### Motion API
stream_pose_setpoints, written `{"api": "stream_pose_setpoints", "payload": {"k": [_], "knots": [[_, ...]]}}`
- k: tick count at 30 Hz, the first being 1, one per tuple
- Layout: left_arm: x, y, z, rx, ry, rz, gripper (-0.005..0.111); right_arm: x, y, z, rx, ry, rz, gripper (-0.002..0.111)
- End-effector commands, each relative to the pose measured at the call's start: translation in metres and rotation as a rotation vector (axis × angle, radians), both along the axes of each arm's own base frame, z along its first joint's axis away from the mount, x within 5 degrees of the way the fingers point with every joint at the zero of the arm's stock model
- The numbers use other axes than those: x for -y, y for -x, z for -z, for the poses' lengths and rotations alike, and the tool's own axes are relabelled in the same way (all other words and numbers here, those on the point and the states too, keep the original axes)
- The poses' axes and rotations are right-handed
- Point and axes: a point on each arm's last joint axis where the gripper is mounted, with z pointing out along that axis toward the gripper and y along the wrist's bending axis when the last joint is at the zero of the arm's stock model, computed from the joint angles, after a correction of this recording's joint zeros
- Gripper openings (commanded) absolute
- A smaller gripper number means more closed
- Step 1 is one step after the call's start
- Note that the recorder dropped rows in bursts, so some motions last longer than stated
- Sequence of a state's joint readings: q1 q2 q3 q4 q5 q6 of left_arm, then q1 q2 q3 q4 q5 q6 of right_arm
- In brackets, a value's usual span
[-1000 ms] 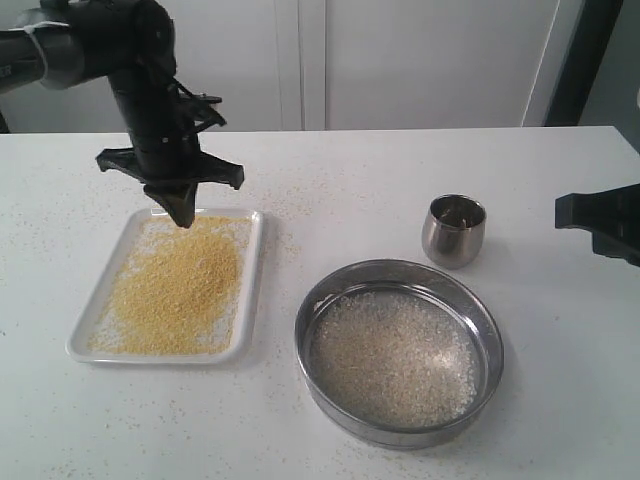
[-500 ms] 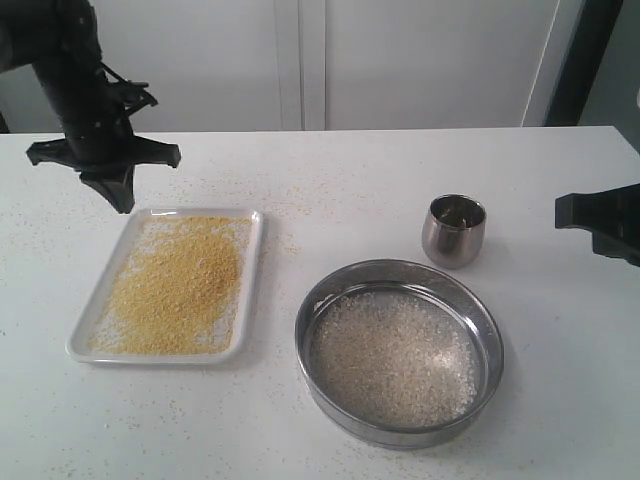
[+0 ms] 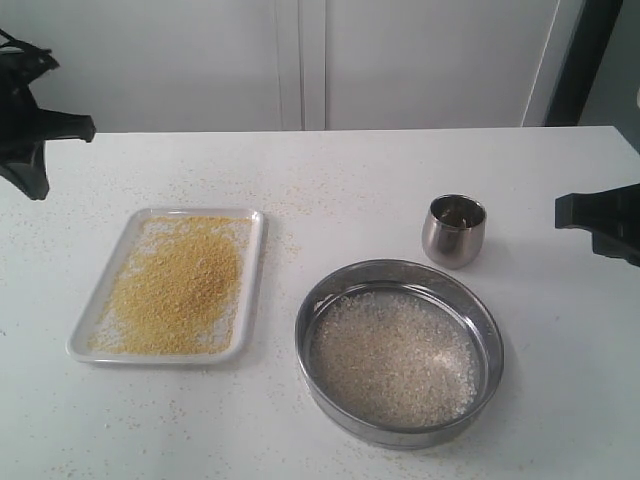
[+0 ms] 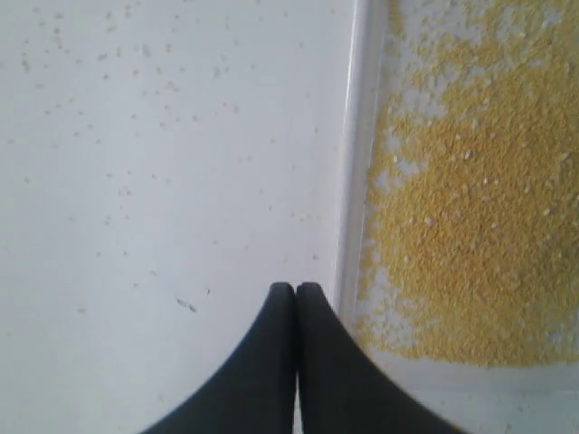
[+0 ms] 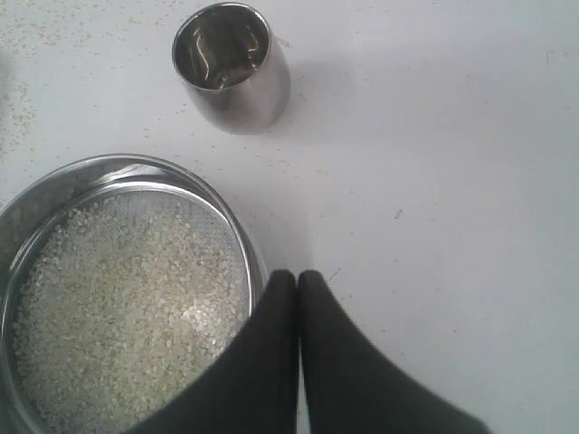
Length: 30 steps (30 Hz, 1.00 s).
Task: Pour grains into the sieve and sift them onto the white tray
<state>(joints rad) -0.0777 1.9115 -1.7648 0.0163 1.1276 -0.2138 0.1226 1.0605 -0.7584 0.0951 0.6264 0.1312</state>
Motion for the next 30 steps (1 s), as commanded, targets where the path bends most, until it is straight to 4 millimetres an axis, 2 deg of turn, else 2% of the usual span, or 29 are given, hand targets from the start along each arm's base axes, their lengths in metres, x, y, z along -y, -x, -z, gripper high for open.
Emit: {"api": "stream_pose_setpoints", "payload": {"k": [1,7,15,30], "knots": [[-0.006,0.031,-0.011,-0.025,0.004,-0.002,0.0,0.001,0.0,0.001,0.004,0.004,0.005,0.0],[-0.008,0.065,-0.03,0.053,0.005,0.015,0.0,0.001,0.0,0.001,0.004,0.004,0.005,0.0],[-0.012,0.124,-0.055,0.158,0.011,0.013,0.0,0.001,0.0,0.001,0.004,0.003,0.006,0.0],[-0.018,0.235,-0.064,0.39,0.052,0.003,0.0,0.001,0.0,0.001,0.006,0.002,0.006,0.0]]}}
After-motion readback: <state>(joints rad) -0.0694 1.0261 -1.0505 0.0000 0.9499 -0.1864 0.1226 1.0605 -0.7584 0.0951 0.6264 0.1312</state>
